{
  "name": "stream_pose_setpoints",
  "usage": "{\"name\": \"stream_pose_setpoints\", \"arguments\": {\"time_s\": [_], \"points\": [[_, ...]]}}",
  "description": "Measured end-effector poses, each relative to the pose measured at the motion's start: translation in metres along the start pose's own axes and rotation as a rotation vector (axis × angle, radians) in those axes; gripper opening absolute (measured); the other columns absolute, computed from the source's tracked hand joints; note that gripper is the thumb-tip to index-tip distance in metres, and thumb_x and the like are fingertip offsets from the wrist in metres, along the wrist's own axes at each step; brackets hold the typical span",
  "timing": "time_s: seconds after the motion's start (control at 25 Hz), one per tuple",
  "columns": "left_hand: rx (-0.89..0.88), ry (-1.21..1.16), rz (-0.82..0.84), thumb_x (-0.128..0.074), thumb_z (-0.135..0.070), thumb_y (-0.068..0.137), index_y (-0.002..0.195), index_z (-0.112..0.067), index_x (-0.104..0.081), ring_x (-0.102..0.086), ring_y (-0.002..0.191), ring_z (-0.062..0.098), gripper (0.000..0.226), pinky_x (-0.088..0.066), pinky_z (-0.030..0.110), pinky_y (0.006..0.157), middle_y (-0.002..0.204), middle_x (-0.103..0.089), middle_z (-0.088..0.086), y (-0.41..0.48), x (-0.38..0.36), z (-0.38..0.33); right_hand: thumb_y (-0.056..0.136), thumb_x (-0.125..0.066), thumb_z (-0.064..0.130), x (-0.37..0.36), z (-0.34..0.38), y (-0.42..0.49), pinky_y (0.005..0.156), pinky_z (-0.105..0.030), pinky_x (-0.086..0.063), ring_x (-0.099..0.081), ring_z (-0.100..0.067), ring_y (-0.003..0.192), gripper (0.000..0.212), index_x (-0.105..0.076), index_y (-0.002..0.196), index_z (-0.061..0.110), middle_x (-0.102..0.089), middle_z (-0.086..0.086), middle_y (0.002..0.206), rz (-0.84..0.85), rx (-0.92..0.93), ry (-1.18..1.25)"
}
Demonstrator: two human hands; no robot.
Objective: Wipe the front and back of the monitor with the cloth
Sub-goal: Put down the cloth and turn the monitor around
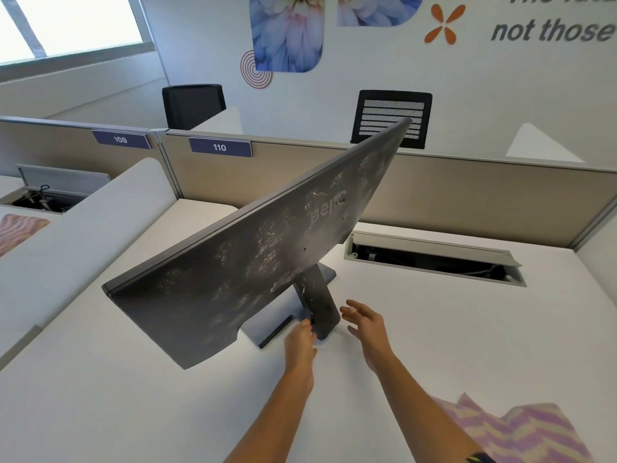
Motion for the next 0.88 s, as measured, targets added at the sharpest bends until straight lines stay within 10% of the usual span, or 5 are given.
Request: {"name": "stream_pose_setpoints", "arguments": {"time_s": [0.28,0.88], "points": [[0.052,-0.069,-0.074,-0.036,-0.025,0.106,0.14,-0.006,-0.046,-0.048,0.13,0.036,0.04,-0.04,0.049,0.106,0.143,-0.048,0.017,-0.004,-0.009,0.029,0.107,-0.029,0.04,-0.002,-0.018,0.008,0.104,-0.042,-0.045,-0.056,-0.028,0.115,0.045,-0.061,0.125,0.014,-0.062,-0.009,0.124,0.024,-0.156,-0.026],[-0.119,0.049,-0.349,-0.048,-0.014,0.099,0.118,-0.002,-0.065,-0.059,0.08,0.021,0.028,-0.045,0.027,0.071,0.103,-0.068,0.016,-0.006,-0.011,0.017,0.099,-0.041,0.0,-0.005,-0.015,0.028,0.11,-0.034,-0.039,-0.056,-0.023,0.12,0.038,-0.067,0.124,0.011,-0.064,-0.007,0.13,0.094,0.022,-0.436]]}}
Point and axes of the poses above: each hand's wrist, its own y-axis towards the middle knuckle, its own x-axis out of the back of the hand, z = x × y, the point moved 8 cm from there along y, towards the middle knuckle
